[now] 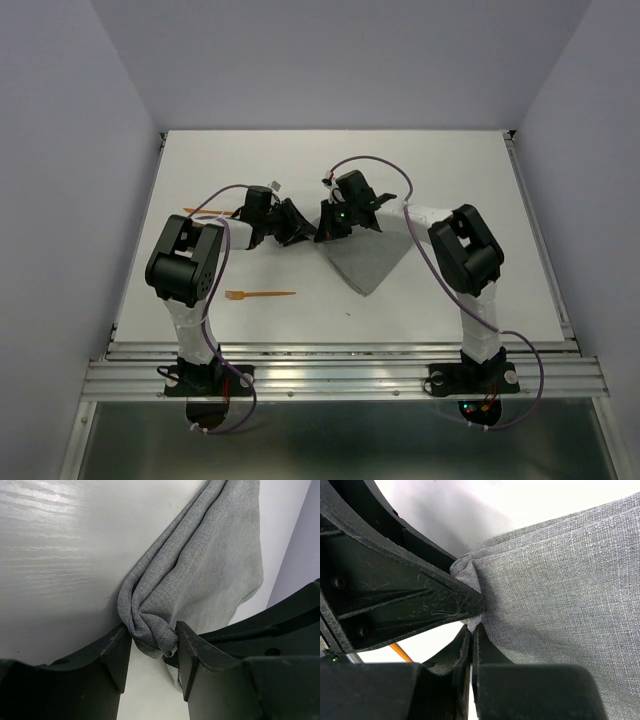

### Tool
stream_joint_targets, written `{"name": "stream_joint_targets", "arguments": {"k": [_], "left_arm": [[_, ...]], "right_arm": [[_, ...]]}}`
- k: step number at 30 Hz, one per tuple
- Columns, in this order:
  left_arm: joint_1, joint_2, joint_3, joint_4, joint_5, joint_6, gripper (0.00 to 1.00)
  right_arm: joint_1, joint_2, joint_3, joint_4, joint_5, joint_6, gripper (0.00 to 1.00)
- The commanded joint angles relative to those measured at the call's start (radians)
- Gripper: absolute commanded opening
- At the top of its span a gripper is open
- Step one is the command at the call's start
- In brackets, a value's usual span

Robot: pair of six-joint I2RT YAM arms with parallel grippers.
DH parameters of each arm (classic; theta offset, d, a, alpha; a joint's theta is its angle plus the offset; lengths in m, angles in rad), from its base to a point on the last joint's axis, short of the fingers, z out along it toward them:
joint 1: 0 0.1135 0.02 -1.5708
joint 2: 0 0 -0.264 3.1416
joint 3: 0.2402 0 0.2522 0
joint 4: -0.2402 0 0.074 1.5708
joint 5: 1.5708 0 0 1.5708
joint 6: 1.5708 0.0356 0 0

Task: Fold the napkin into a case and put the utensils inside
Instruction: Pick up the upper triangle-folded napkin from the center of the board.

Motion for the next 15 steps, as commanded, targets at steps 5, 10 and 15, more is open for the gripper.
{"name": "stream_joint_targets", "arguments": {"k": [5,10,15], "left_arm": [[-0.004,-0.049,0.016,-0.044,-0.028,0.024,0.29],[-0.004,-0.032,0.04,-0.071,-0.023,0.026,0.0],[-0.004,-0.032,0.062,-0.139,-0.016,0.024,0.0]], "right_arm": [[-0.014,-0.041,-0.001,0.042,0.001,-0.004,0.01],[-0.014,-0.066,0.002,0.022,0.058,-0.025,0.21],[-0.014,-0.158,-0.027,0.014,0.113,-0.11,0.73]]}}
